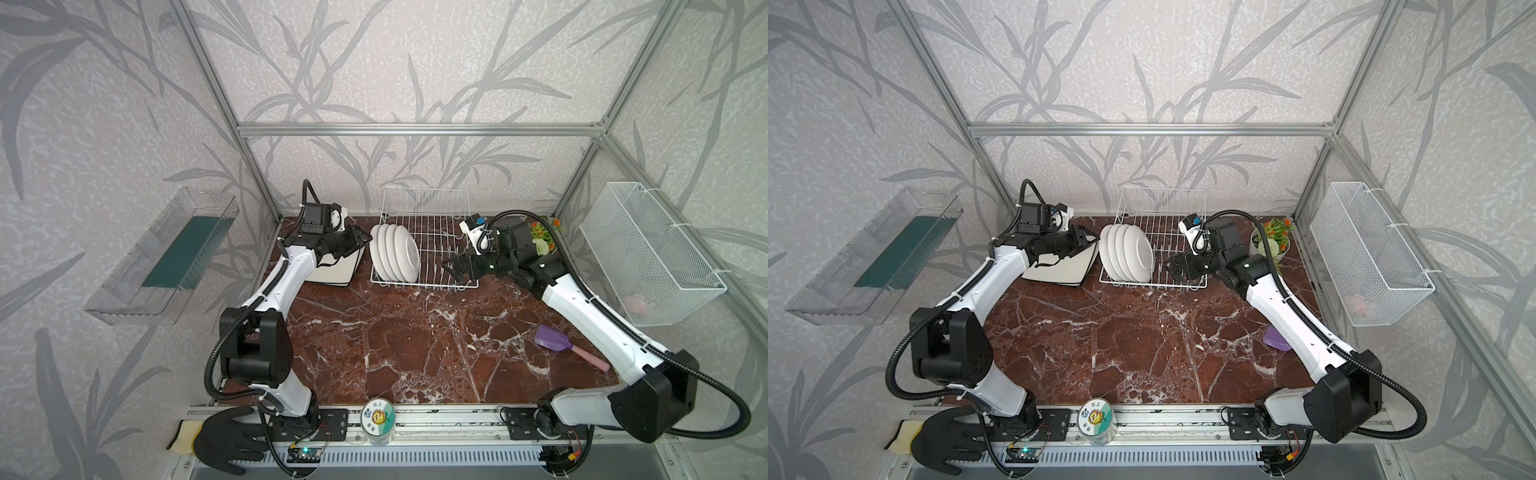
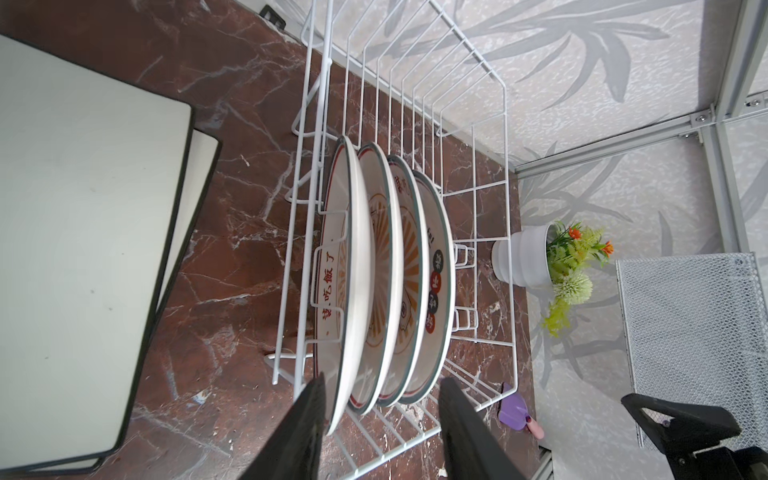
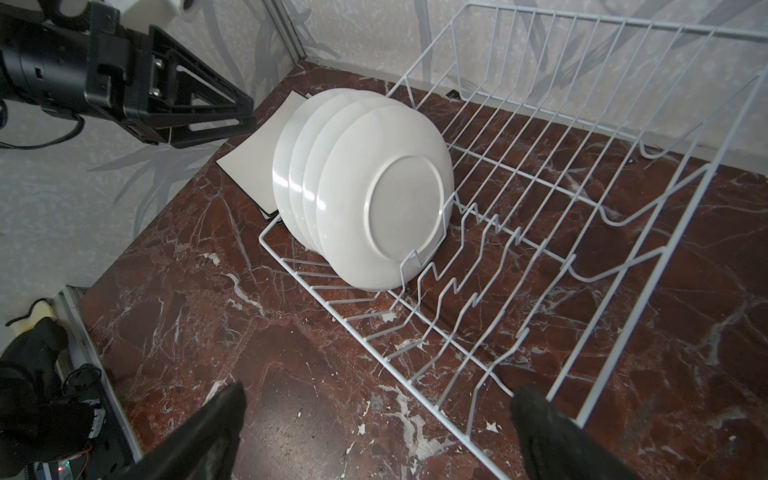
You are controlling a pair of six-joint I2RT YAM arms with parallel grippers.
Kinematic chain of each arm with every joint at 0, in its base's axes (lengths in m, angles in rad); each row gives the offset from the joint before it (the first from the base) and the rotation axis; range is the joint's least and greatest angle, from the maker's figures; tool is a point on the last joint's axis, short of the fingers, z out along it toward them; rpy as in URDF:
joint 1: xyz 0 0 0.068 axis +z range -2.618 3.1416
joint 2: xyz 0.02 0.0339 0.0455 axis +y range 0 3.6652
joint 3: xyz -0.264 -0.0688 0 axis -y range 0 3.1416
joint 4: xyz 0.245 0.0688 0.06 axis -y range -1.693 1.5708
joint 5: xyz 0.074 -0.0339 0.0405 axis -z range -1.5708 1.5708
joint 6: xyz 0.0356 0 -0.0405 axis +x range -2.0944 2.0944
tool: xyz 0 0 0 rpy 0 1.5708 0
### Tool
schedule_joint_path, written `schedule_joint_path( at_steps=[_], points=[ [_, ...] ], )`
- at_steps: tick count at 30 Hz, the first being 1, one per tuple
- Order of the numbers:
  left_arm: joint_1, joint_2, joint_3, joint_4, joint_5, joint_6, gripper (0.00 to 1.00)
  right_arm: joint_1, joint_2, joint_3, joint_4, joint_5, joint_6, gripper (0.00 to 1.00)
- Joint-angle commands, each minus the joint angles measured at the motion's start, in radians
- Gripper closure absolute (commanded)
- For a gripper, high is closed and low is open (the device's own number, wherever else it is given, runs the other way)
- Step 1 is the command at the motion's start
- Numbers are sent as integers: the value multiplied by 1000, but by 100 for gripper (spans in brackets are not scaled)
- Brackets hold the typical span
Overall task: Unload the plates from the dish rack
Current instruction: 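Grasp the rim of the nearest printed round plate with the left gripper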
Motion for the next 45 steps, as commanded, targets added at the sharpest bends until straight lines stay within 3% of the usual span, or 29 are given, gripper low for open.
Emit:
schedule_joint_path(
  at_steps=[1, 25, 33, 45],
  points=[
    [-13, 31, 25, -35, 24, 33, 58, 5, -20, 0, -3, 9, -9, 1],
    [-55, 113, 61, -57, 41, 43, 81, 5, -31, -10, -17, 27, -23, 1],
    [-70, 108, 31, -30, 57, 4, 93, 6, -31, -14, -18, 29, -24, 1],
    [-74, 76, 4, -9, 47, -11, 99, 6, -29, -14, -16, 25, -26, 1]
  ],
)
